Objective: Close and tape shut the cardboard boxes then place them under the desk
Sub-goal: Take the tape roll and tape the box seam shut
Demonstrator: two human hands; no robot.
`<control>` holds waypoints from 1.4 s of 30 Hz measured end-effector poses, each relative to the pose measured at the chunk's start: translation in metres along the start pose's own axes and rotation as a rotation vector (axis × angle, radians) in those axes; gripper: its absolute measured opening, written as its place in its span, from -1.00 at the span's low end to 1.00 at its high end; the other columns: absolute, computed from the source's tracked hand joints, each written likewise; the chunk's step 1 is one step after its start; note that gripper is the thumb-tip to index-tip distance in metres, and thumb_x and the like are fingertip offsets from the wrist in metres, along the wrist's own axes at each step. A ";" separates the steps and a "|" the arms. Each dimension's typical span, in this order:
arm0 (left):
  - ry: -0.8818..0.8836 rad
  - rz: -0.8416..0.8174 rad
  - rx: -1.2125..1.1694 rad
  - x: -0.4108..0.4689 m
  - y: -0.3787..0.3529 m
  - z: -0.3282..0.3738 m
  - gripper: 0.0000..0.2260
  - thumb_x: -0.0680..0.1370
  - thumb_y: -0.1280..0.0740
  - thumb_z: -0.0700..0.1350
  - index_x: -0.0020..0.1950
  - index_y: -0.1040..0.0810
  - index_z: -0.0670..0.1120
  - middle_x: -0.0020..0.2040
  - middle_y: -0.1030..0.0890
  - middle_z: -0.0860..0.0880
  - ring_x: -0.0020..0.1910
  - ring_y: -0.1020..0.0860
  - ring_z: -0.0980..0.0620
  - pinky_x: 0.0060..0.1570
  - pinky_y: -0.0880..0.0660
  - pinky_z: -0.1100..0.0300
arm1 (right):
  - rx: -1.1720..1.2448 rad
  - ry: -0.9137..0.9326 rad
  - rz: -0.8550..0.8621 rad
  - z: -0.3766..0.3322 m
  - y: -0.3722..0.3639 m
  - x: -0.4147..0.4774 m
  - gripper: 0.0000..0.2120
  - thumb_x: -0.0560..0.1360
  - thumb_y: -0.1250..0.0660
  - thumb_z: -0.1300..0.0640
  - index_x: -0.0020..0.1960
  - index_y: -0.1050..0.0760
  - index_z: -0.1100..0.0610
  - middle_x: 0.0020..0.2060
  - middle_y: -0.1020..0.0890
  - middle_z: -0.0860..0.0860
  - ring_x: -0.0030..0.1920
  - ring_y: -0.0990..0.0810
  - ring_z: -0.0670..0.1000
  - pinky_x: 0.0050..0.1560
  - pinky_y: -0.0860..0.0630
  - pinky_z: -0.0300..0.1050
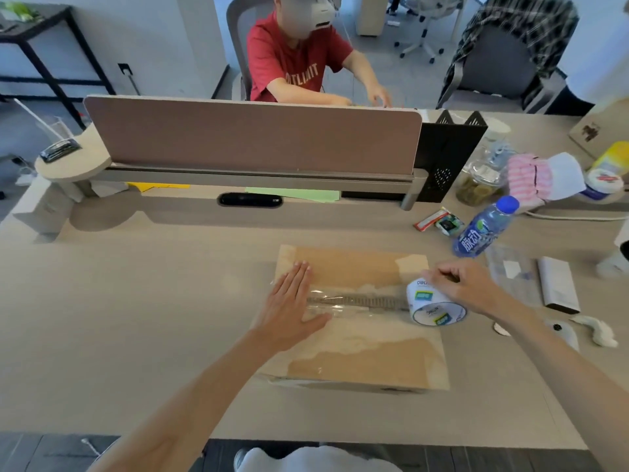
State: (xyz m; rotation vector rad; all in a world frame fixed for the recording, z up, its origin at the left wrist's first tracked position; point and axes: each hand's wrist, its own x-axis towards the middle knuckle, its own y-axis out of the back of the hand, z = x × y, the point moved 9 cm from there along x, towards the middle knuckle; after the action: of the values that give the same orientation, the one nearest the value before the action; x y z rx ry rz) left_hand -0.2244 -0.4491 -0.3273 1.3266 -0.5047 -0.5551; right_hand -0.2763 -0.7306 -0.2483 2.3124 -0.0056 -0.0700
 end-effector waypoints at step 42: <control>-0.003 0.030 0.066 0.000 0.004 0.005 -0.18 0.54 0.03 0.37 0.55 -0.11 -0.24 0.57 -0.08 -0.15 0.56 -0.04 -0.06 0.51 -0.04 0.02 | -0.580 0.029 -0.110 0.010 0.007 -0.006 -0.55 0.58 -0.25 0.13 -0.43 -0.18 0.13 -0.58 -0.26 -0.03 -0.51 -0.21 -0.08 -0.41 -0.16 -0.08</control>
State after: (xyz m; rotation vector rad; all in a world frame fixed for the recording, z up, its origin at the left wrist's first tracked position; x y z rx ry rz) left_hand -0.2277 -0.4521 -0.3226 1.3793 -0.5481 -0.5194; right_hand -0.2828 -0.7429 -0.2494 1.7322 0.1397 -0.0815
